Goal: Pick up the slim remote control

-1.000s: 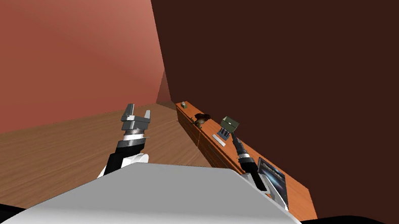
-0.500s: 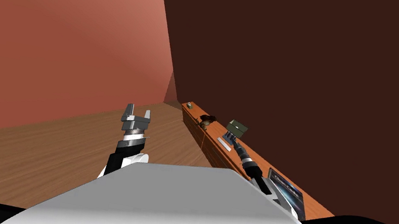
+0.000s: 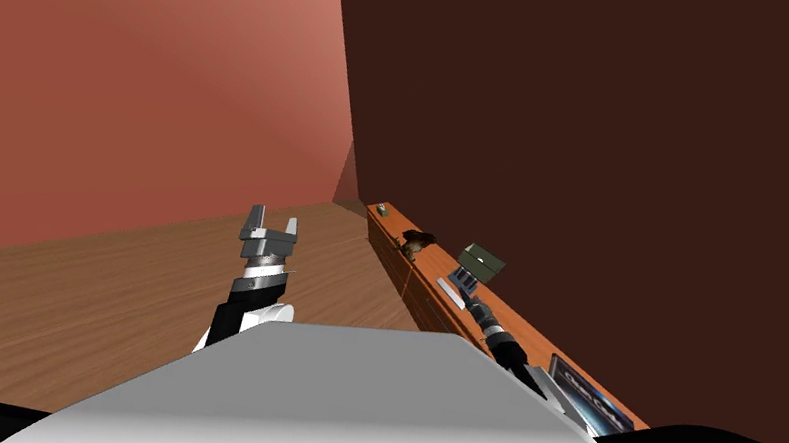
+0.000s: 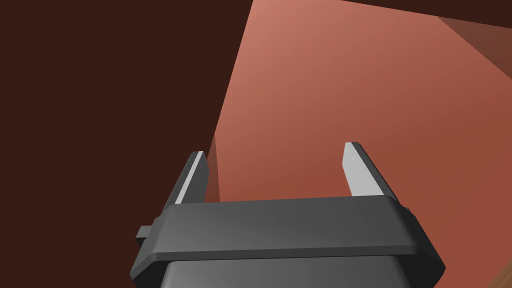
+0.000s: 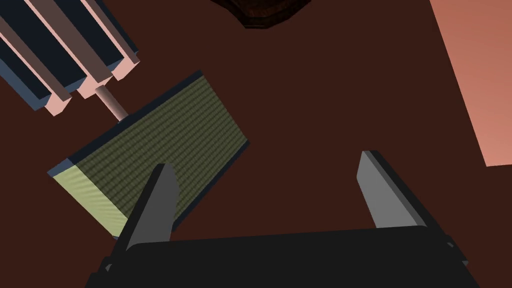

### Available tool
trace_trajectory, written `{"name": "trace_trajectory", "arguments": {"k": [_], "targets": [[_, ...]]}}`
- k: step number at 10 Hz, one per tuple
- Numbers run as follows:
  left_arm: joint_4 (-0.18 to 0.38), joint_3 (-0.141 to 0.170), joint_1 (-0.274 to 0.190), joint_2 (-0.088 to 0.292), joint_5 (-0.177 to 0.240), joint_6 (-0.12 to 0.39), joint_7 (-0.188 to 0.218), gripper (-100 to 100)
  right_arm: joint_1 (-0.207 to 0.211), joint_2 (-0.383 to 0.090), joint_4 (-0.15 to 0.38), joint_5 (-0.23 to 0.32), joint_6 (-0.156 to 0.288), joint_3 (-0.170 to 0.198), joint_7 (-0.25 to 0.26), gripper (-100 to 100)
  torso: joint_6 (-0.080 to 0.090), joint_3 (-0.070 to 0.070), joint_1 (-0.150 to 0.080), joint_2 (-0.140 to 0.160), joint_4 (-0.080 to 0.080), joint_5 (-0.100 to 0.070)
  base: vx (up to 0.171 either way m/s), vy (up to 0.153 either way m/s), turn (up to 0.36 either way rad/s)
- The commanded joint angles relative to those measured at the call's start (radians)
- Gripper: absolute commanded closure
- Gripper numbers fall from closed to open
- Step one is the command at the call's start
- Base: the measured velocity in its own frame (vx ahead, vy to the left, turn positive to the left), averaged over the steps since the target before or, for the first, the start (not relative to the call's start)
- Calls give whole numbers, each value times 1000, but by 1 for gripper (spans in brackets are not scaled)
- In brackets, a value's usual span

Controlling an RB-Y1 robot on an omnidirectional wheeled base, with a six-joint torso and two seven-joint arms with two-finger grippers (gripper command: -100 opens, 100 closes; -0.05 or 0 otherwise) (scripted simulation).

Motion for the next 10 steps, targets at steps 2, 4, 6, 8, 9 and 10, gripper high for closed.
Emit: {"name": "trace_trajectory", "arguments": {"k": [2, 4, 6, 8, 9, 10], "targets": [[0, 0, 0, 0, 0, 0, 0, 0, -9, -18, 48, 11, 0, 6, 8, -100, 0, 0, 0, 0, 0, 0, 35, 7, 75], [0, 0, 0, 0, 0, 0, 0, 0, -1, -47, 102, 36, -2, 19, 26, -100, 0, 0, 0, 0, 0, 0, 47, 15, 188], [0, 0, 0, 0, 0, 0, 0, 0, 7, -74, 162, 61, -4, 34, 43, -100, 0, -1, 0, -2, 0, 0, 78, 15, 168], [0, 0, 0, 0, 0, 0, 0, 0, 26, -123, 257, 110, -5, 68, 73, -100, 0, -2, 0, -3, -1, 0, 115, 4, 293], [0, 0, 0, 0, 0, 0, 0, 0, 36, -144, 314, 134, -5, 88, 86, -100, 0, -3, -1, -5, -1, 0, 192, 17, 318], [0, 0, 0, 0, 0, 0, 0, 0, 36, -144, 324, 134, -5, 88, 86, -100, 0, -5, 0, -8, -2, 0, 133, -15, 94]]}}
